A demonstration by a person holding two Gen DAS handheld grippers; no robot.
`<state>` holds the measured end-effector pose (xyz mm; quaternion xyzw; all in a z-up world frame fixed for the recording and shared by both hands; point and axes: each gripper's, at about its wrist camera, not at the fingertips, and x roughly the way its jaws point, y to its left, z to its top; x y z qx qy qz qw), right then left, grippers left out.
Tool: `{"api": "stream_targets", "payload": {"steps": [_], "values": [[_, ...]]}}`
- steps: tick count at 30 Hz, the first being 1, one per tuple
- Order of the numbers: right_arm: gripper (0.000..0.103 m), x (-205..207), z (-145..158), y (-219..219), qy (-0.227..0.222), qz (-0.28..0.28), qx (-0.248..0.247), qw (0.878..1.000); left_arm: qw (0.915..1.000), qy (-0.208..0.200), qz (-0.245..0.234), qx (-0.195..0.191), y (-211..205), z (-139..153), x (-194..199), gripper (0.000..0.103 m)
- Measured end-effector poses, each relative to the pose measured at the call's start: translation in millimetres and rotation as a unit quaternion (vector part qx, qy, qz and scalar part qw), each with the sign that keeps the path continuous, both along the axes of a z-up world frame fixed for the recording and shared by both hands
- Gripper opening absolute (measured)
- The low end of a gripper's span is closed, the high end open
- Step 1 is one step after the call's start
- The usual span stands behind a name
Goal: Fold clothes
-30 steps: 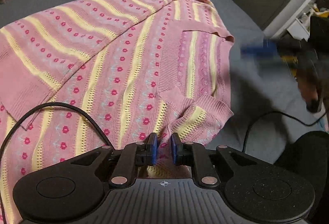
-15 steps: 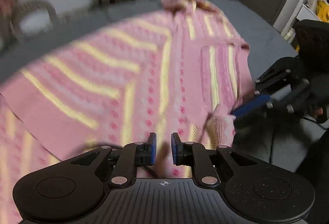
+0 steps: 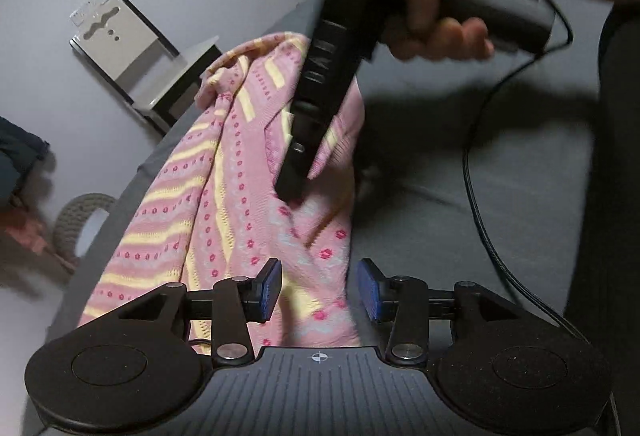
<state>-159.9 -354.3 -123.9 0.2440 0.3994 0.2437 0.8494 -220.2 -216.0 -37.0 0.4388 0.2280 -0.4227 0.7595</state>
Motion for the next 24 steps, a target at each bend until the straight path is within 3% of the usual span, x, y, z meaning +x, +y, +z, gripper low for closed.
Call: {"api": "stream_targets", "payload": {"steps": [9,13,16,18,20,24], "values": [[0.008,5,-3,1,0.003,-0.011,-0.018,1.000,0.9990,0.002,0.017,0.042,2,-13,8,0.043],[0.009,8,-6,3,0.006,-0.024,-0.060,0.998,0.9974,0.063,0.024,0.025,11,-7,29,0.043],[0.011,0,6,5,-0.033,-0.015,-0.085,0.996,0.9912,0.124,0.045,0.002,20,-2,50,0.043],[0.011,-9,17,12,-0.082,0.020,-0.084,0.993,0.9854,0.163,0.048,-0.015,27,-1,62,0.043],[0.018,-11,20,24,-0.104,0.049,-0.092,0.989,0.9816,0.186,0.041,-0.019,32,-2,71,0.043],[0.024,-9,13,57,-0.120,0.103,-0.170,0.973,0.9795,0.201,0.013,-0.008,38,-4,79,0.043]]}}
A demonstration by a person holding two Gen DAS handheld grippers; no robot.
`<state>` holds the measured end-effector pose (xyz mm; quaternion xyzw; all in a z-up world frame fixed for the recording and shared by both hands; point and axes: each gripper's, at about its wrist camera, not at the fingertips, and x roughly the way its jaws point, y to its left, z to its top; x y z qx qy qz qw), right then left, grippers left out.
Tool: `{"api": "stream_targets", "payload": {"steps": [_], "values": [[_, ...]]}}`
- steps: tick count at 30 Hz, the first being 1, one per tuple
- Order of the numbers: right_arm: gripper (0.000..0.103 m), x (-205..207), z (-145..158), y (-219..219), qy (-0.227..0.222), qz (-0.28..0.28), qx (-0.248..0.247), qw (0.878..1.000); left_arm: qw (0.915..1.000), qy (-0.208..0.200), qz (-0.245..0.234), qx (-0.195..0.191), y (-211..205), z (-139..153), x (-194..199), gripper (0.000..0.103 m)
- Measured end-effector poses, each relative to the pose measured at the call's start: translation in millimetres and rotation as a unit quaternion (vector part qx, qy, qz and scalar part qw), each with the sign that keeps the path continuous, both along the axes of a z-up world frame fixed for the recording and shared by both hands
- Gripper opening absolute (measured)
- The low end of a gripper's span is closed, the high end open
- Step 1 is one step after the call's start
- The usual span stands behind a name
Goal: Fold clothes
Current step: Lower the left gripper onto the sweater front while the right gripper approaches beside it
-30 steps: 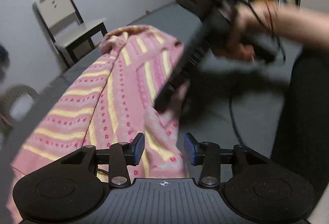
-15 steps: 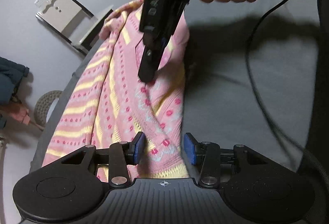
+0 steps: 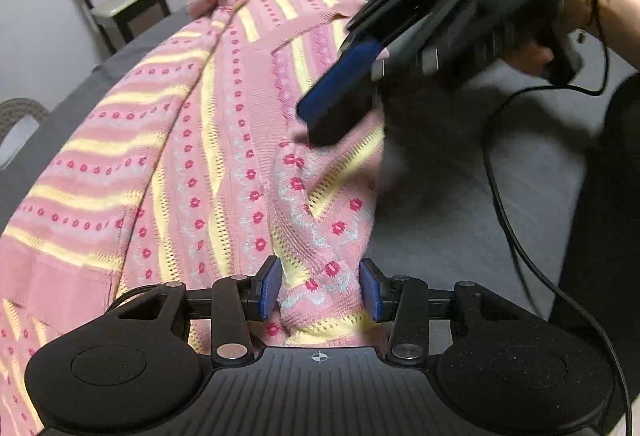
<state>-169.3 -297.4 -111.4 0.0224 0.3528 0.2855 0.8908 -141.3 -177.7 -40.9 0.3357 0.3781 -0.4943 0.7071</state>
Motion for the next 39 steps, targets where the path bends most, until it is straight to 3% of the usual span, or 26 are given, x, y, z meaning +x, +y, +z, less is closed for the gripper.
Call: {"api": "stream_targets", "payload": {"steps": [4,6,10,16,22,25,29,39], "values": [[0.028,-9,-9,27,-0.053,0.034,-0.113,0.992,0.9994,0.001,-0.030,0.015,1,1,5,0.044],[0.030,-13,-12,34,-0.080,0.036,-0.149,0.985,0.9992,0.002,-0.030,0.025,2,3,10,0.053],[0.030,-11,-12,34,-0.086,0.025,-0.143,0.986,0.9995,-0.011,-0.016,0.025,6,13,17,0.055],[0.034,-14,-11,39,-0.116,0.023,-0.155,0.981,0.9947,-0.094,-0.027,0.034,7,30,-4,0.056],[0.036,-13,-16,46,-0.116,0.026,-0.175,0.977,0.9892,-0.135,-0.026,0.050,1,41,-13,0.057],[0.044,-11,-15,46,-0.116,0.016,-0.175,0.978,0.9908,-0.131,-0.004,0.033,2,48,-14,0.057],[0.045,-8,-15,43,-0.111,0.003,-0.160,0.981,0.9929,-0.119,0.001,0.004,-6,47,-27,0.057],[0.046,-2,-8,28,-0.098,-0.024,-0.119,0.988,0.9837,-0.171,-0.048,0.029,-25,23,-70,0.057]]}}
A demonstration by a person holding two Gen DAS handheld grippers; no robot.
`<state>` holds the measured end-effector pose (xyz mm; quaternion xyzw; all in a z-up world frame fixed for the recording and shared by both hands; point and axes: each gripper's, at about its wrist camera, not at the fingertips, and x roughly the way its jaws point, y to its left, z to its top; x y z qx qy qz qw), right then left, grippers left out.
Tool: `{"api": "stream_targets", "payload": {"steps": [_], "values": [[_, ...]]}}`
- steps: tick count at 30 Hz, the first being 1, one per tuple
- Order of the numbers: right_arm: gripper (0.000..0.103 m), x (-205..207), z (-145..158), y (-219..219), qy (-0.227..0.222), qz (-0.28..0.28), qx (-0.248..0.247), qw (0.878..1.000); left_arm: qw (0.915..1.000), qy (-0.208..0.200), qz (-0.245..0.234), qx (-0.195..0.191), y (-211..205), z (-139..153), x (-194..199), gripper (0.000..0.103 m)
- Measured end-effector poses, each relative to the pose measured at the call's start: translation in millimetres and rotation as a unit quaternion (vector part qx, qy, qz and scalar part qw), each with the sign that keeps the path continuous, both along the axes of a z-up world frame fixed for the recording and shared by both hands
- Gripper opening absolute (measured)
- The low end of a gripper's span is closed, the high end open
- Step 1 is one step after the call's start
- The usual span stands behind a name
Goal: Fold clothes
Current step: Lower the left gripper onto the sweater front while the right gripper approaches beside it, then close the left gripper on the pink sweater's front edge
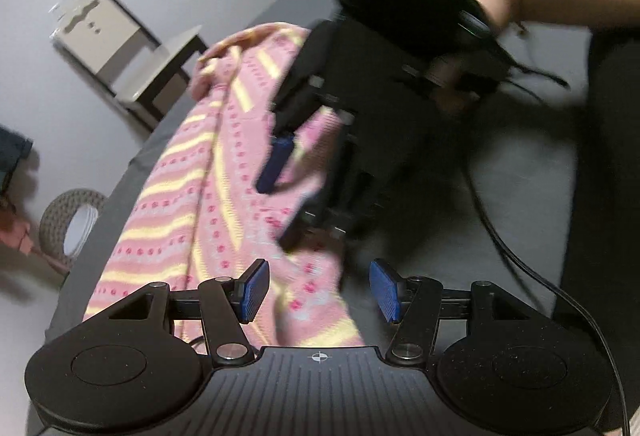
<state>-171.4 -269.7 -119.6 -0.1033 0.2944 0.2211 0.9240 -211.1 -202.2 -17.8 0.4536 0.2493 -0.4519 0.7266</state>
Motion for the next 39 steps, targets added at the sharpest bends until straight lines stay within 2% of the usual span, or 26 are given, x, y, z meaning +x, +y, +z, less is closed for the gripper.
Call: {"api": "stream_targets", "payload": {"steps": [3,7,12,15,19,21,25,31,39], "values": [[0.046,1,2,-5,0.000,-0.010,0.009,1.000,0.9998,0.008,0.002,0.015,-2,-7,0,0.057],[0.046,2,3,-5,-0.003,-0.015,0.005,1.000,0.9986,0.043,0.021,0.022,0,-16,13,0.057],[0.046,-4,9,2,-0.021,0.028,-0.004,0.999,0.9949,0.092,0.040,0.012,6,-24,31,0.057],[0.042,-8,6,17,-0.036,0.065,-0.039,0.996,0.9884,0.141,0.055,-0.015,14,-22,48,0.057],[0.039,-14,-3,38,-0.057,0.097,-0.119,0.986,0.9736,0.200,0.101,-0.044,27,-19,74,0.057],[0.039,-13,-4,40,-0.057,0.099,-0.125,0.985,0.9675,0.216,0.125,-0.043,33,-23,83,0.056],[0.039,-14,-3,43,-0.072,0.094,-0.137,0.983,0.9678,0.210,0.129,-0.052,40,-27,79,0.056],[0.039,-20,-10,58,-0.097,0.126,-0.174,0.972,0.9765,0.154,0.140,-0.058,42,-14,67,0.057],[0.038,-27,-9,76,-0.156,0.138,-0.210,0.955,0.9797,0.122,0.151,-0.051,49,5,84,0.057]]}}
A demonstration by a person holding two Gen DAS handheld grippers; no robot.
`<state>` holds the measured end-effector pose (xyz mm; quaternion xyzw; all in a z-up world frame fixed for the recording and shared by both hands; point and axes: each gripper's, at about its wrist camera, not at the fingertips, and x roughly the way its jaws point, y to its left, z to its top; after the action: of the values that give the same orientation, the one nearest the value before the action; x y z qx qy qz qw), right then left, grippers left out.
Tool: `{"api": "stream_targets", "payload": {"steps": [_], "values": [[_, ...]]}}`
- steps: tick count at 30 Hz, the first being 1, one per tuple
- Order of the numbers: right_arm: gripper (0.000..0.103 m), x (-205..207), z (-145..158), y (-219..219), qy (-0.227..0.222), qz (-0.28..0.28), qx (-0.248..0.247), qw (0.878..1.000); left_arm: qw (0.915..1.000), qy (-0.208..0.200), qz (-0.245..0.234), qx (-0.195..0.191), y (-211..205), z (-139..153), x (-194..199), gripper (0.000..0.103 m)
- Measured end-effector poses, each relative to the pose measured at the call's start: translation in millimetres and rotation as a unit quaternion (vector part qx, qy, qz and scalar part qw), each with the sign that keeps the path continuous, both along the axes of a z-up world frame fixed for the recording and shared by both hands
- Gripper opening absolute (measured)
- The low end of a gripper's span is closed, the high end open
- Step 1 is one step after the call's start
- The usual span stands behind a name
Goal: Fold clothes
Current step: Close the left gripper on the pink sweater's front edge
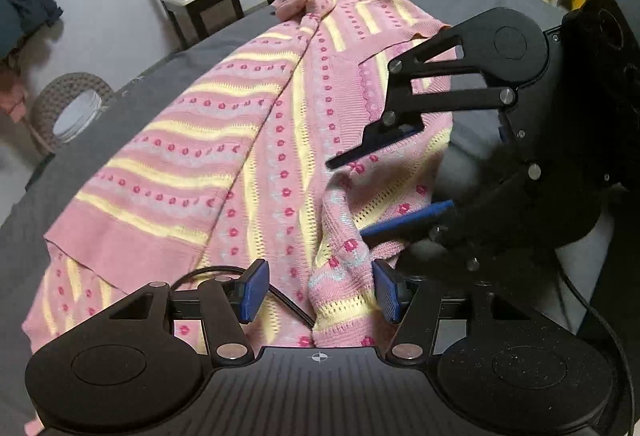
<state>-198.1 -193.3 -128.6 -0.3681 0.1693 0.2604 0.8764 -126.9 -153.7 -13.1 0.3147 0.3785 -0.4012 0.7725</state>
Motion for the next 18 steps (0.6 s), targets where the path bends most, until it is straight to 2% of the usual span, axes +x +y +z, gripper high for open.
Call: {"api": "stream_targets", "payload": {"steps": [3,5,9,13,15,18], "values": [[0.037,-1,-2,5,-0.010,0.011,-0.012,1.000,0.9999,0.000,-0.006,0.008,-1,2,-1,0.057],[0.018,0,-1,6,0.001,0.021,-0.009,1.000,0.9998,-0.006,-0.011,0.016,-1,4,-3,0.057],[0.016,1,6,3,0.015,0.024,0.009,1.000,0.9987,-0.037,-0.018,0.029,-1,10,-14,0.057],[0.014,4,11,-1,0.026,0.018,0.026,0.999,0.9956,-0.069,-0.064,0.002,-4,21,-38,0.057],[0.014,5,16,-7,0.036,0.012,0.047,0.998,0.9881,-0.118,-0.093,0.033,-13,16,-54,0.057],[0.014,9,25,-18,0.056,0.003,0.088,0.995,0.9681,-0.191,-0.132,0.093,-26,4,-74,0.057]]}}
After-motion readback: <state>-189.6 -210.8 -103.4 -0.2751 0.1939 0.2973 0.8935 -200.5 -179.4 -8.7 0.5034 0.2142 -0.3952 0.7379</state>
